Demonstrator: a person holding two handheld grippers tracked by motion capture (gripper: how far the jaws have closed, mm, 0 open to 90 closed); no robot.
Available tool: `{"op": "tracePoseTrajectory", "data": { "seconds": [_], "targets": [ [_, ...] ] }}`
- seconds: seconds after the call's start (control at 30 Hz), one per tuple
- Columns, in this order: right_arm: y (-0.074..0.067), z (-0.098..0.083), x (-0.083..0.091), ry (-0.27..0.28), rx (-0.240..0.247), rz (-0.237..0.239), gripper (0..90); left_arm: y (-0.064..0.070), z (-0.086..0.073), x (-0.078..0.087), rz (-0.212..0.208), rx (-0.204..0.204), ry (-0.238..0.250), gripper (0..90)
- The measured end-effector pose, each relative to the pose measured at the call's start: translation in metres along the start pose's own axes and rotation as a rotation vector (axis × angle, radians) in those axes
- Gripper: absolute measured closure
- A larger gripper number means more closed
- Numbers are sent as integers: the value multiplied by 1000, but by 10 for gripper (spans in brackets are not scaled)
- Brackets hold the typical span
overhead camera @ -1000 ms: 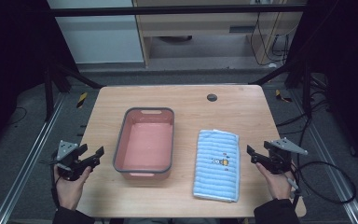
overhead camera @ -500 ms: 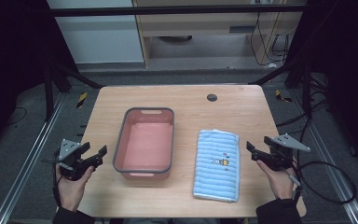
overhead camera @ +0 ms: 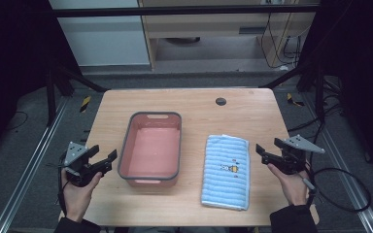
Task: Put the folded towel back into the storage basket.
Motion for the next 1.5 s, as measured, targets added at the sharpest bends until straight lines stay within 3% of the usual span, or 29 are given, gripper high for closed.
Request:
{"op": "tracePoseTrajectory", "data": {
  "seconds": [0.4,0.9,1.23,1.5],
  "targets": [
    [-5,23,5,42,22,13,302,13,13,-2,-6,-23,17,302],
    [-19,44,4,72,67,40,380,53,33,-10,-50,-86,39,311],
    [-20,51,2,88,57,36,368,83,39,-18,-114,-112,56,315],
    [-21,53,-3,95,49,29,408,109,40,-28,-159,-132,56,315]
  ]
}}
Point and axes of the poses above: each handheld gripper's, and its own axes: x roughly backward along the jaws, z roughly out of its top, y roughly to its right, the point moved 4 cm from there along -x, roughly forward along the jaws, and after that the axes turned 7 degrees about -x, right-handed, at the moved point
